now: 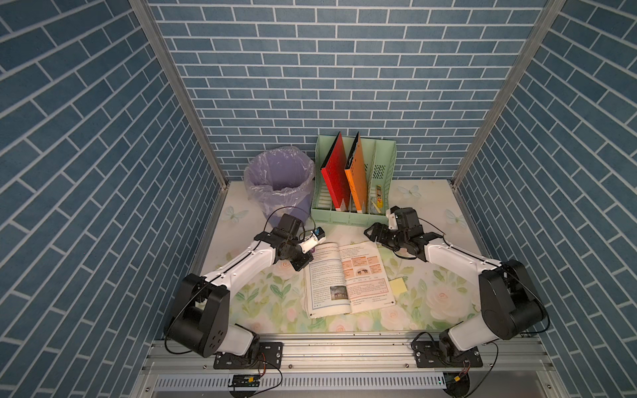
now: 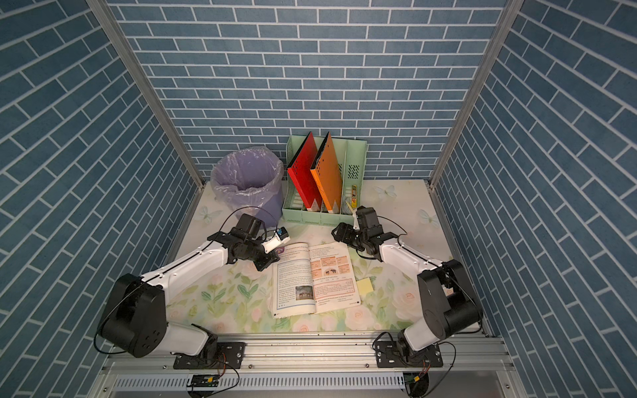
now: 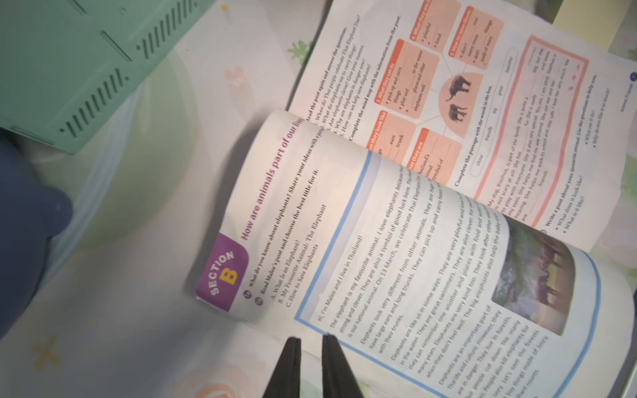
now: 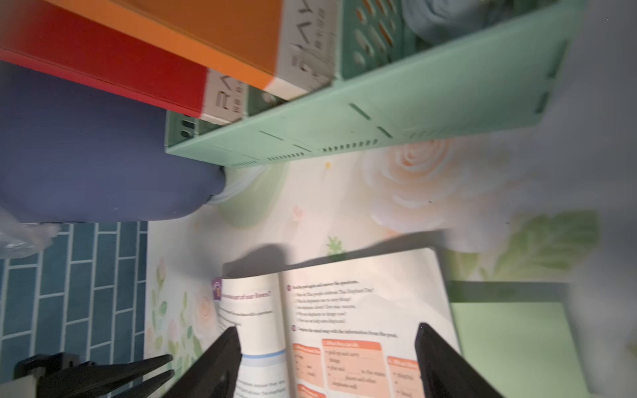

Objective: Peel off the used sticky note
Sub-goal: Turn the page of the book at the center of the board.

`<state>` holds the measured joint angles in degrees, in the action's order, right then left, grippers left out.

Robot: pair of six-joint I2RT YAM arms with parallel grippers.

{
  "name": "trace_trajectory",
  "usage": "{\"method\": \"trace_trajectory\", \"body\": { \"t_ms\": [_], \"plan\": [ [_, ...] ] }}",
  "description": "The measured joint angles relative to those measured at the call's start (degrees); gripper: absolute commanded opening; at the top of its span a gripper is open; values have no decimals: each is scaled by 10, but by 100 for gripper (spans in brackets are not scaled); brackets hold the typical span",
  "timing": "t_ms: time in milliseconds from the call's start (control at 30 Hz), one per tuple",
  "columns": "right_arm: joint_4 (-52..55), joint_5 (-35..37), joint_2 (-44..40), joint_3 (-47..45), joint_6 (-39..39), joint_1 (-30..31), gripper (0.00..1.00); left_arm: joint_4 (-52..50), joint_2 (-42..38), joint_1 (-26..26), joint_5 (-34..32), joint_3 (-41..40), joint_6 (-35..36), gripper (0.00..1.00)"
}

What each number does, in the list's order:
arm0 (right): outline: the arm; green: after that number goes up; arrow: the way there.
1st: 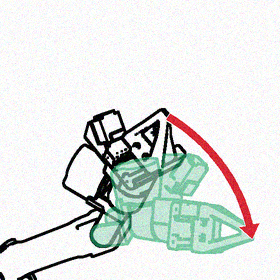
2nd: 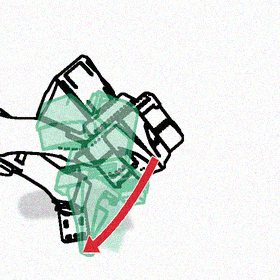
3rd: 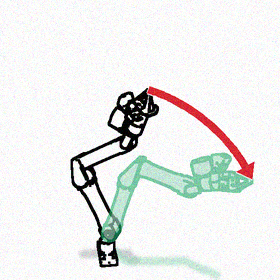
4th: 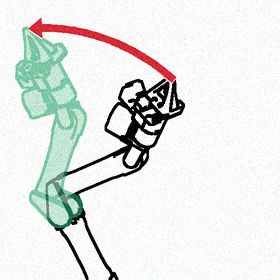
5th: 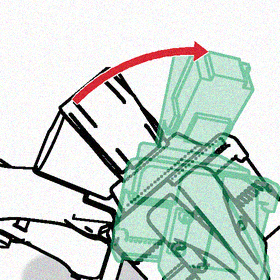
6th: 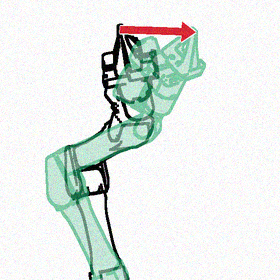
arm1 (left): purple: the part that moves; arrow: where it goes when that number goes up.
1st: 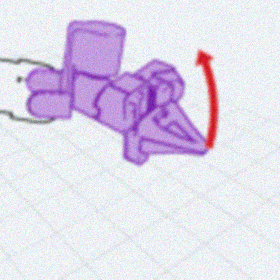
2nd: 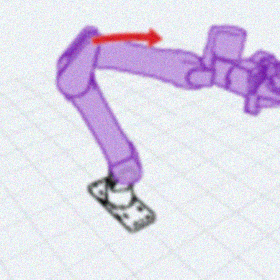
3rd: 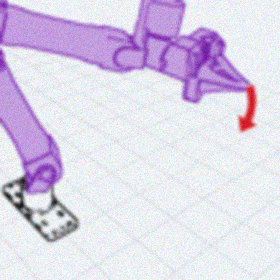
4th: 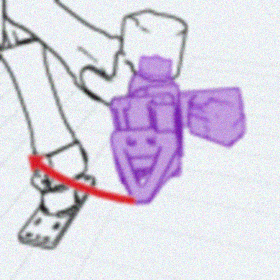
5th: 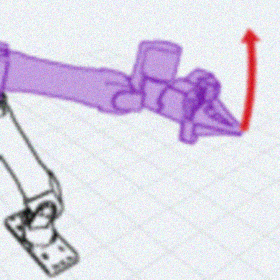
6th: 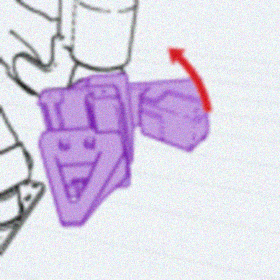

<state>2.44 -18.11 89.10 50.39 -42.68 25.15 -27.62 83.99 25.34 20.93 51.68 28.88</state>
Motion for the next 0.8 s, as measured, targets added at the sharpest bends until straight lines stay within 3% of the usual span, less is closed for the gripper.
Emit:
{"method": "trace_trajectory", "body": {
  "t_ms": [233, 800],
  "plan": [
    [-4, -30, 41, -17, 27, -26, 79, 22, 65, 43, -34, -19, -12, 15],
    [-46, -64, 50, -58, 27, -5, 77, 50, 78, 47, -70, -25, -9, 15]
  ]
}}
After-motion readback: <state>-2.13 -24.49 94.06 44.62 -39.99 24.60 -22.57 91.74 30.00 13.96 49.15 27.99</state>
